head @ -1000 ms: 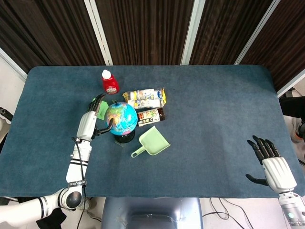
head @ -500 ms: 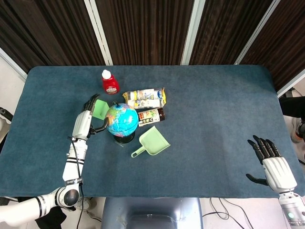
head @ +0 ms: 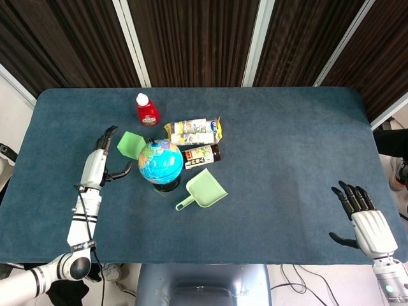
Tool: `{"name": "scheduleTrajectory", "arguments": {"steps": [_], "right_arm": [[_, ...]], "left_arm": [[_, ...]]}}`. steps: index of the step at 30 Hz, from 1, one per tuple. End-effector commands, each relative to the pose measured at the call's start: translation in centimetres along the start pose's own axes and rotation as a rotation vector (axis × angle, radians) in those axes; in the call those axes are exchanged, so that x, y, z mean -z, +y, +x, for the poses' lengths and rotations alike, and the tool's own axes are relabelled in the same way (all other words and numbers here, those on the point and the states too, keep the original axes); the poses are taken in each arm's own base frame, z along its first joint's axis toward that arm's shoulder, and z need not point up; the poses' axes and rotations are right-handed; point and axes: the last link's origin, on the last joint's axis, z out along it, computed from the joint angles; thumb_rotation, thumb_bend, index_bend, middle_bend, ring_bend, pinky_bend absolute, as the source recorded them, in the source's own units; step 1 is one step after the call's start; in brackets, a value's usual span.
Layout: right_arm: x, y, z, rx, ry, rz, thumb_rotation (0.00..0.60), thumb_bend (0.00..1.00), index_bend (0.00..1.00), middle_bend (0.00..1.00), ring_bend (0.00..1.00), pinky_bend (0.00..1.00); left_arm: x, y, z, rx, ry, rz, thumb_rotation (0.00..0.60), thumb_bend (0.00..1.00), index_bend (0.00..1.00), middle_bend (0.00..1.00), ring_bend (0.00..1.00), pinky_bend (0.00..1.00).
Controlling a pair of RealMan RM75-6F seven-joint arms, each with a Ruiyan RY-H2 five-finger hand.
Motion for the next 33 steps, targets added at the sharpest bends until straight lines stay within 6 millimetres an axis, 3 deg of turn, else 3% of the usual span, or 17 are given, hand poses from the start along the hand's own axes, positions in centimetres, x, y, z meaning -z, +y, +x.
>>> {"name": "scheduleTrajectory", "arguments": {"steps": [1,7,17,21,24,27,33], "right_arm": [[0.0,0.0,0.0,0.001,0.000,0.001,0.600,0.18,0.00,0.00,0.00,0.00],[0.1,-0.3,-0.2,0.006,-0.003,0.009,0.600,0.18,0.00,0.00,0.00,0.00],[0.4,-0.9,-0.6,0.019,-0.009,0.025,0.600,0.18,0.00,0.00,0.00,0.00],[0.4,-1.0,-0.7,0.023,-0.005,0.025,0.600,0.18,0.00,0.00,0.00,0.00],[0.5,-1.2,-0.9,0.031,-0.011,0.034,0.600,0.18,0.00,0.00,0.00,0.00],[0.4,-1.2,-1.0,0.036,-0.017,0.033,0.600,0.18,0.00,0.00,0.00,0.00],[0.2,-1.3,-1.4,0.046,-0.031,0.029,0.600,0.18,0.00,0.00,0.00,0.00]], "left_arm": [[2.8,-0.4,1.9,-0.007,-0.006,-0.047,0.581,0.33,0.00,0.00,0.00,0.01],[6.8,-2.2,4.7,-0.092,-0.022,-0.111,0.594,0.33,0.00,0.00,0.00,0.01],[18.7,-8.6,7.5,-0.233,-0.181,-0.050,0.600,0.33,0.00,0.00,0.00,0.00],[19.9,-9.3,7.8,-0.332,-0.211,-0.027,0.600,0.34,0.00,0.00,0.00,0.00],[21.5,-8.7,9.8,-0.498,-0.026,-0.090,0.600,0.34,0.00,0.00,0.00,0.00],[22.1,-8.9,10.0,-0.532,0.058,-0.116,0.600,0.34,0.00,0.00,0.00,0.00],[22.3,-9.7,9.8,-0.543,0.035,-0.110,0.600,0.34,0.00,0.00,0.00,0.00]]}}
